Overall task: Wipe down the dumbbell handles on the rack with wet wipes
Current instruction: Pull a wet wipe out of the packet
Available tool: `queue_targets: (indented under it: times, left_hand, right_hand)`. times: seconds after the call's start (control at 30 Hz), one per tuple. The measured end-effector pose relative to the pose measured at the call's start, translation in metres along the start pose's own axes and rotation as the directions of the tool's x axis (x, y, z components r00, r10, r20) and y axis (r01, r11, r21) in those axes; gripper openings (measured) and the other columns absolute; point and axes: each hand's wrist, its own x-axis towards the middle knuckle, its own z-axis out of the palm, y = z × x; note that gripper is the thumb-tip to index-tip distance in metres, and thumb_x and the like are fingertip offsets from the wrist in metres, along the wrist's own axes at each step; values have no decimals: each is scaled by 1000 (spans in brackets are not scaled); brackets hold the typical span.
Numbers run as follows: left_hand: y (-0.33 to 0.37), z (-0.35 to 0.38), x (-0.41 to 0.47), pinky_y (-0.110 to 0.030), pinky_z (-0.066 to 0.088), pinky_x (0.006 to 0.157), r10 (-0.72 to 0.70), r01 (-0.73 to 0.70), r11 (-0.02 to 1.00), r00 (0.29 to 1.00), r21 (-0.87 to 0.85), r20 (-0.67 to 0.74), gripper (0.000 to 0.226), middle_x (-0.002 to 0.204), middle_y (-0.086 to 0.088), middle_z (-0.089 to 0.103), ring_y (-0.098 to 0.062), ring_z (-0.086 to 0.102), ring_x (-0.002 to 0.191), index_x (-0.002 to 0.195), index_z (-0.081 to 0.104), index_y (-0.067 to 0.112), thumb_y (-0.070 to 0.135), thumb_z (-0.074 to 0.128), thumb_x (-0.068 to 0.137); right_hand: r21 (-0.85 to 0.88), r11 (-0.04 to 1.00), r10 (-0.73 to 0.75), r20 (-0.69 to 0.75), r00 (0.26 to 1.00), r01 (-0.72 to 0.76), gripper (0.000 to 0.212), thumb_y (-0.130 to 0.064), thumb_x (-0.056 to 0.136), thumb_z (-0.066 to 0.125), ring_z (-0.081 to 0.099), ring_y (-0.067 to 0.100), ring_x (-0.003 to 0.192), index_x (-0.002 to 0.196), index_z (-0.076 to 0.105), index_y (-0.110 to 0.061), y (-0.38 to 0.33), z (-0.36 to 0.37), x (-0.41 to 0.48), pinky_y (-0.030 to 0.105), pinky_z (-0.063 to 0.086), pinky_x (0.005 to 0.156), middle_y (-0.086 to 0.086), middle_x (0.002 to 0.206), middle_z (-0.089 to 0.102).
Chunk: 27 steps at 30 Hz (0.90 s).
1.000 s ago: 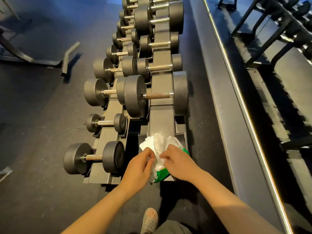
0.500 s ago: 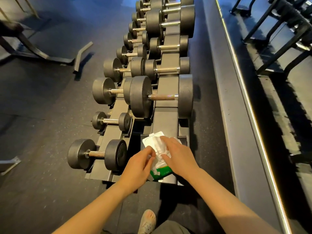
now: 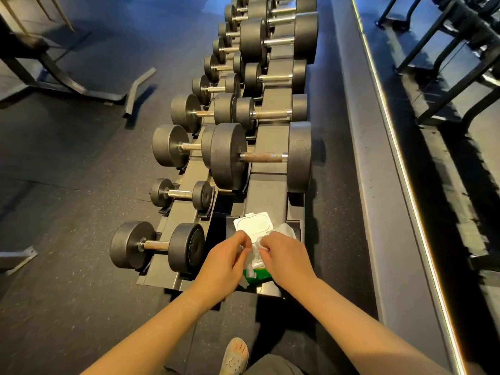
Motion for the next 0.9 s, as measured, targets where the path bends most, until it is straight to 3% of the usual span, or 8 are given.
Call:
queue_targets:
  times: [0.17, 0.23, 0.27, 0.33, 0.53, 0.7, 0.8, 0.9]
  left_hand:
    - [-1, 2, -3, -21, 42, 61, 6, -10, 998, 999, 63, 53, 11, 75, 5, 56, -9, 54, 69, 98, 52, 28, 20, 54, 105]
    - [-1, 3, -4, -19, 40, 61, 8, -10, 998, 999, 54, 43, 11, 74, 6, 55, -8, 53, 68, 97, 53, 27, 19, 54, 105]
    - [0, 3, -4, -18, 40, 61, 8, -9, 999, 999, 46, 31, 11, 74, 7, 56, -7, 53, 67, 97, 53, 26, 18, 55, 105]
    - [-1, 2, -3, -15, 40, 60, -3, 2, 999, 1000, 39, 8, 10, 75, 10, 57, -6, 53, 67, 98, 55, 25, 17, 56, 105]
    - [-2, -5, 4, -18, 46, 62, -9, 10, 999, 1000, 42, -23, 8, 80, 9, 60, -7, 57, 72, 102, 57, 24, 16, 56, 104]
    - [-2, -6, 7, -16, 46, 63, -27, 27, 999, 1000, 47, -2, 7, 82, 11, 60, -1, 58, 75, 102, 57, 24, 17, 56, 105]
    - [0, -5, 7, -17, 45, 62, -31, 32, 998, 999, 50, -5, 11, 76, 9, 58, -2, 56, 71, 100, 56, 27, 17, 55, 105]
    - [-1, -3, 8, -17, 46, 63, -33, 33, 997, 999, 66, -3, 15, 77, 8, 59, -5, 57, 72, 99, 54, 32, 18, 55, 105]
  right_hand:
    - [135, 990, -13, 355, 935, -38, 36, -20, 99, 45, 53, 14, 70, 68, 64, -26, 7, -21, 3, 27, 41, 63, -4, 73, 57]
    - [-23, 998, -43, 415, 909, 58, 31, -24, 102, 43, 53, 18, 85, 103, 73, -30, 5, -27, 4, 32, 43, 72, 1, 101, 57]
    - [-142, 983, -44, 432, 901, 116, 33, -26, 104, 43, 54, 22, 94, 125, 67, -29, 3, -28, 4, 34, 42, 76, 6, 117, 52]
    - [-284, 942, -37, 445, 895, 180, 38, -27, 104, 46, 56, 28, 106, 140, 53, -27, 1, -24, 2, 37, 45, 82, 13, 132, 44]
    - [37, 999, -44, 132, 990, 39, 37, -32, 107, 45, 59, 15, 116, 142, 55, -29, 11, -25, -13, 32, 49, 101, -2, 134, 59]
    - [130, 979, 172, -122, 977, -156, 21, -36, 101, 60, 58, 5, 88, 119, 63, -27, 11, -14, -10, 17, 42, 77, -9, 106, 67]
    - [166, 972, 193, -158, 968, -167, 14, -35, 99, 62, 57, 6, 84, 104, 69, -24, 3, -5, -6, 17, 44, 74, -10, 94, 64]
    - [132, 987, 104, -83, 991, -92, 21, -32, 104, 55, 62, 10, 89, 107, 72, -22, -8, 4, -4, 27, 54, 84, -5, 102, 67]
